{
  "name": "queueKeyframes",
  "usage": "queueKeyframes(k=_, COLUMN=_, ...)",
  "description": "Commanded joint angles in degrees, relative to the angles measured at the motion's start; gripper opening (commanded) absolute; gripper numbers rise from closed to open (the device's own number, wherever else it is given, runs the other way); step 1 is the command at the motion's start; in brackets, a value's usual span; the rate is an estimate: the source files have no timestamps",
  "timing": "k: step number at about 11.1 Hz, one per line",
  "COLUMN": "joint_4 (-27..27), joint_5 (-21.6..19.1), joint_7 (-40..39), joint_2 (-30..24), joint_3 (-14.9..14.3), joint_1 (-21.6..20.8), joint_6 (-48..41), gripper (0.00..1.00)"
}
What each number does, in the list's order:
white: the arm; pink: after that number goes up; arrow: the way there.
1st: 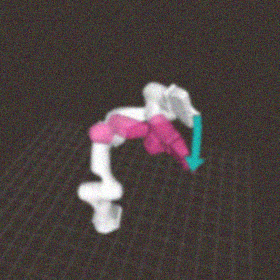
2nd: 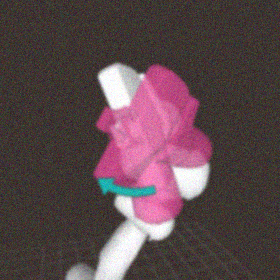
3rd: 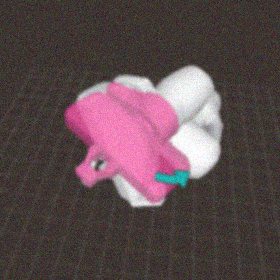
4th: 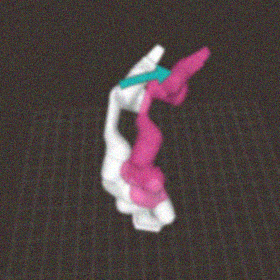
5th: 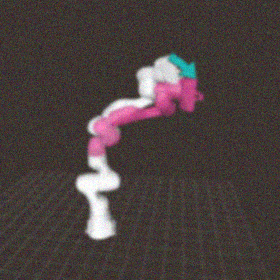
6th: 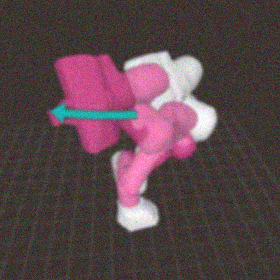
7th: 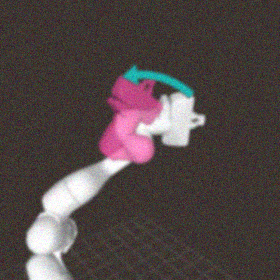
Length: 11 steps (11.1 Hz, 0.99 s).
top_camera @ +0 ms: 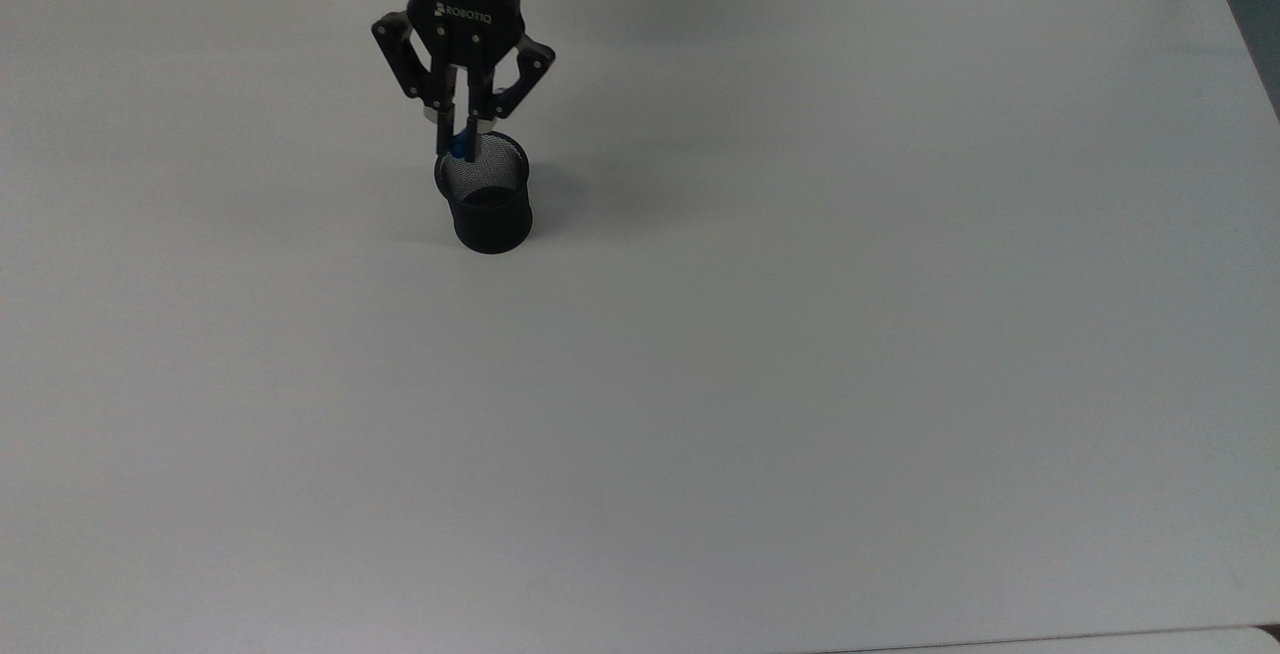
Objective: Insert the marker
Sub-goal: 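Lift the marker and carry it above the black mesh cup, then lower the marker into the cup and open the gripper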
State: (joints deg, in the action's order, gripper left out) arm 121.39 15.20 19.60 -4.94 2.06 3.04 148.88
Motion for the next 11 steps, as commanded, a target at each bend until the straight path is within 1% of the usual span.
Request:
queueKeyframes(k=1, joint_4=8.77, joint_5=6.23, joint_7=1.85, joint_2=-1.4, joint_3=0.14, joint_1=1.97, joint_6=11.23, gripper=0.01)
queueKeyframes(k=5, joint_4=8.95, joint_5=6.77, joint_7=2.9, joint_2=1.32, joint_3=0.14, joint_1=2.24, joint_6=15.38, gripper=0.01)
queueKeyframes(k=7, joint_4=8.78, joint_5=7.39, joint_7=2.9, joint_2=3.52, joint_3=0.14, joint_1=3.2, joint_6=19.06, gripper=0.02)
queueKeyframes(k=9, joint_4=8.69, joint_5=7.83, joint_7=2.9, joint_2=4.67, joint_3=0.14, joint_1=3.2, joint_6=19.25, gripper=0.03)
queueKeyframes(k=10, joint_4=8.69, joint_5=8.35, joint_7=2.9, joint_2=4.93, joint_3=0.14, joint_1=3.2, joint_6=19.25, gripper=0.09)
queueKeyframes(k=11, joint_4=8.69, joint_5=8.36, joint_7=2.99, joint_2=4.94, joint_3=0.14, joint_1=3.2, joint_6=19.08, gripper=0.41)
